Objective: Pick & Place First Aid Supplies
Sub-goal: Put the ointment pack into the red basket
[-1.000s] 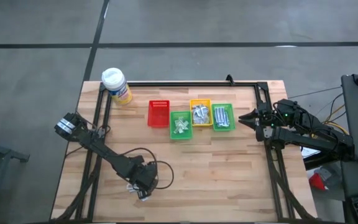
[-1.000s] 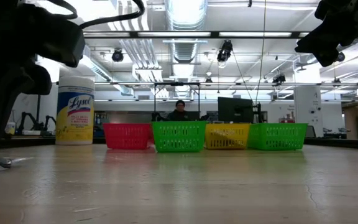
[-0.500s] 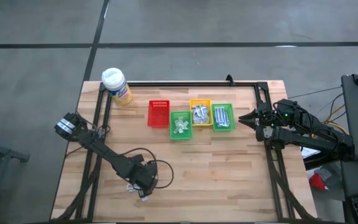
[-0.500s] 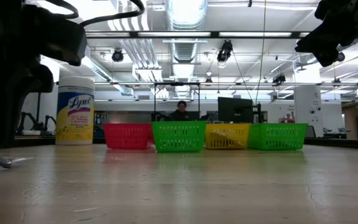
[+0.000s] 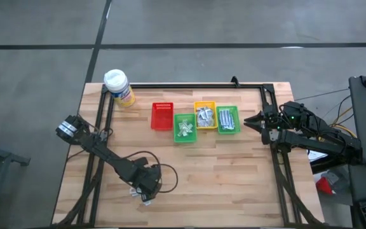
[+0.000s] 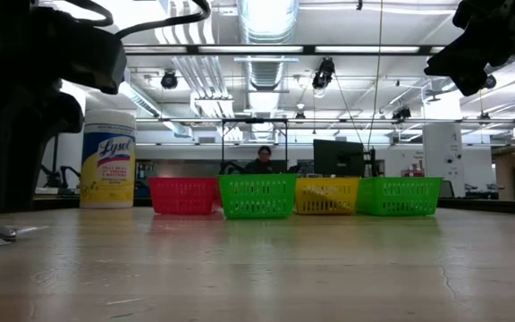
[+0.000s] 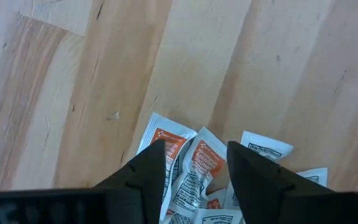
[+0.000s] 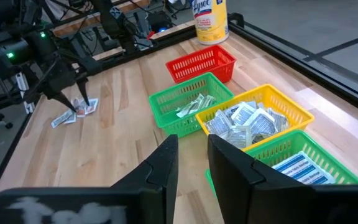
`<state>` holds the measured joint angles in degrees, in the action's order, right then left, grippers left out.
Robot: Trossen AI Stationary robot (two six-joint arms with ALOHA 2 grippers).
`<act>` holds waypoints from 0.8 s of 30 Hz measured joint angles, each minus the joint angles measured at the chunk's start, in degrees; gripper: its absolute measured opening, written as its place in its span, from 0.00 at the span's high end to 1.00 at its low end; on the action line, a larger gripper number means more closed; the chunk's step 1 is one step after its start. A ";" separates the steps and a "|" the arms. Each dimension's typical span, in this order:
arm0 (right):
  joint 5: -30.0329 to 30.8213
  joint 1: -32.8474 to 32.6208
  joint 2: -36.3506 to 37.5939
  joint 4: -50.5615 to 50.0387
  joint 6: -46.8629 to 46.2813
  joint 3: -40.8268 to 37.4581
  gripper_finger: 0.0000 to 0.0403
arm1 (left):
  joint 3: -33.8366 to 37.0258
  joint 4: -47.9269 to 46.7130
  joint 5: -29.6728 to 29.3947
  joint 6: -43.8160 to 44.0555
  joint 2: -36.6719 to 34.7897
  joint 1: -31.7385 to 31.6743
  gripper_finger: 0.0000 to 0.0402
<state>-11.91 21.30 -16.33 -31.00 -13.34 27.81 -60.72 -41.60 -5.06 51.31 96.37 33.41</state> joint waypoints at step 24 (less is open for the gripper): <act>0.01 0.00 0.01 0.00 0.00 0.00 0.79 | 2.04 -0.42 -0.83 -0.24 0.14 -0.21 0.73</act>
<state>-11.91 21.30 -16.32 -31.00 -13.34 27.81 -58.67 -42.02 -5.89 51.07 96.50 33.20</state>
